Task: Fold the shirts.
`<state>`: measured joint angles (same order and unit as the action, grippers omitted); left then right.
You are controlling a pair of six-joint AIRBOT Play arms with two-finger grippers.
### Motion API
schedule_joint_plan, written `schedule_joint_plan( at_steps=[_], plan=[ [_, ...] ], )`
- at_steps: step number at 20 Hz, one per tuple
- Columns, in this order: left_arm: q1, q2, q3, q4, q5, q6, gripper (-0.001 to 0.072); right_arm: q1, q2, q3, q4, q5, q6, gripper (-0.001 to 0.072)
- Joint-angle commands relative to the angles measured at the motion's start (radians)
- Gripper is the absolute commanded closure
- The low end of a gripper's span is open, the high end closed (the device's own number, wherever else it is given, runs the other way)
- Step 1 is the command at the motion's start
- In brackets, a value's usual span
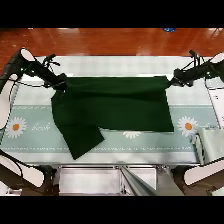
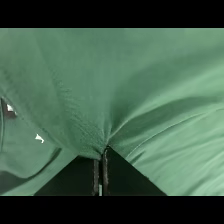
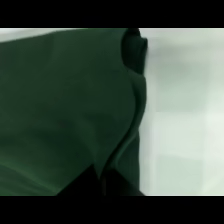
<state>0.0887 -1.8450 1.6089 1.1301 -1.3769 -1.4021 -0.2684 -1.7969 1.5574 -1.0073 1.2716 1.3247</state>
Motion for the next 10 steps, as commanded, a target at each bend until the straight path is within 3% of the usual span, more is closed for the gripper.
schedule_joint_plan(
  at_steps=[1,6,7,8,9,10],
  plan=[
    [0.005,-0.011,-0.006,0.024,-0.047,0.014,0.0689,0.003,-0.009,-0.009,-0.034,0.026,0.01,0.069],
    [0.017,-0.013,-0.006,0.025,-0.047,0.014,0.0687,0.012,-0.042,-0.01,-0.045,0.035,0.022,0.069],
    [0.016,-0.013,-0.006,0.025,-0.052,0.001,0.0586,0.019,-0.047,-0.01,-0.046,0.034,0.027,0.064],
    [0.015,-0.013,-0.006,0.024,-0.064,-0.005,0.0297,0.025,-0.051,-0.01,-0.048,0.031,0.046,0.0431],
    [0.016,-0.011,-0.005,0.023,-0.091,-0.007,0.0196,0.032,-0.051,-0.01,-0.05,0.032,0.053,0.0304],
    [0.022,-0.006,-0.005,0.024,-0.118,-0.004,0.0197,0.035,-0.048,-0.009,-0.049,0.04,0.059,0.0303]
  ],
)
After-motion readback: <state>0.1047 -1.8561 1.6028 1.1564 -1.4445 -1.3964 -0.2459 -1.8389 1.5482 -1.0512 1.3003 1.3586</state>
